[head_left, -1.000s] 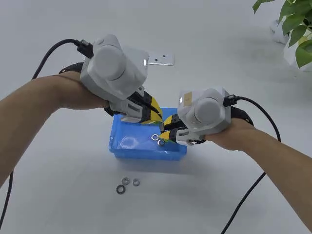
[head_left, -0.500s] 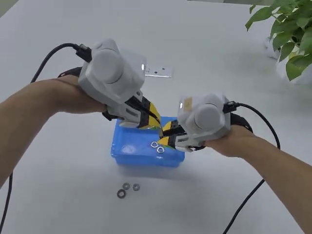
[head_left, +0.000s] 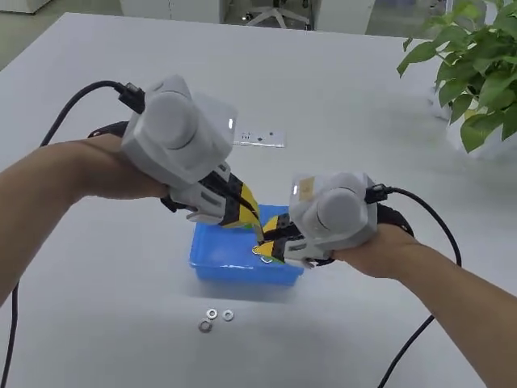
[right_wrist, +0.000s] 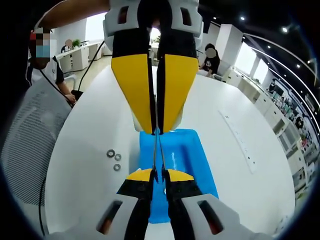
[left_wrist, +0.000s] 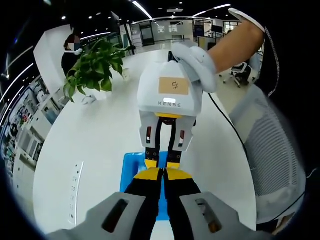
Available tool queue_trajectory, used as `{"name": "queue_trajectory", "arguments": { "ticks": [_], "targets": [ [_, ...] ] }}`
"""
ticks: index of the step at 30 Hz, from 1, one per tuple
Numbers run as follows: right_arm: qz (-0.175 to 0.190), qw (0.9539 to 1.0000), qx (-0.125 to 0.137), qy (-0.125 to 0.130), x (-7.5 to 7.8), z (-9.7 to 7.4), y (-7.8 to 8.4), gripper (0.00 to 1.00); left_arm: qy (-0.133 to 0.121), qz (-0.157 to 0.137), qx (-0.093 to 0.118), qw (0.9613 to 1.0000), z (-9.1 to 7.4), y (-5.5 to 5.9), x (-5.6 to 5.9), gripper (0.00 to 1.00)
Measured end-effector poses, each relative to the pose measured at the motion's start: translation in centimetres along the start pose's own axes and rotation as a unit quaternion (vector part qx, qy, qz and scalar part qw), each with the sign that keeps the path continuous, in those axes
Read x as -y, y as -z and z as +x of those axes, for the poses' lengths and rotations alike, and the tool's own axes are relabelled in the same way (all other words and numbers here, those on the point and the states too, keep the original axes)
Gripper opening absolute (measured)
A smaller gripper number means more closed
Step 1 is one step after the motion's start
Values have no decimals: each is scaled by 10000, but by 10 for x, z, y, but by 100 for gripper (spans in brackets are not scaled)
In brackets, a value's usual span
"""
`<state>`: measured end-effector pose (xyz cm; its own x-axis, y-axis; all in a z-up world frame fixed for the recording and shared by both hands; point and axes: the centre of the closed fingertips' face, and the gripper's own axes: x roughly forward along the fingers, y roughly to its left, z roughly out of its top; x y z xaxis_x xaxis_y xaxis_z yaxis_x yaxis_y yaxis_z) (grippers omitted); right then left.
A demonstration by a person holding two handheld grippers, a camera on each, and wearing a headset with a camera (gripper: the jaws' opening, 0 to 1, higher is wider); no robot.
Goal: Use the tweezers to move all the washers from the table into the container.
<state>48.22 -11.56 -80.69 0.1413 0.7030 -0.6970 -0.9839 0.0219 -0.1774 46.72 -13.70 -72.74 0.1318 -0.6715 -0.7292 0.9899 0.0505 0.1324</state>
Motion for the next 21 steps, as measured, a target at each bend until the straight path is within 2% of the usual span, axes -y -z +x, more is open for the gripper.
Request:
{"name": "queue_trajectory", "arguments": {
  "ticks": [10, 21],
  "targets": [
    [-49, 9998, -43, -178, -30, 7, -1, 11, 101, -62, -90, 9999, -1, 10, 26, 6],
    [-62, 9992, -56, -389, -55, 20, -1, 11, 135, -209, -138, 9996, 1, 24, 48, 6]
  ]
}}
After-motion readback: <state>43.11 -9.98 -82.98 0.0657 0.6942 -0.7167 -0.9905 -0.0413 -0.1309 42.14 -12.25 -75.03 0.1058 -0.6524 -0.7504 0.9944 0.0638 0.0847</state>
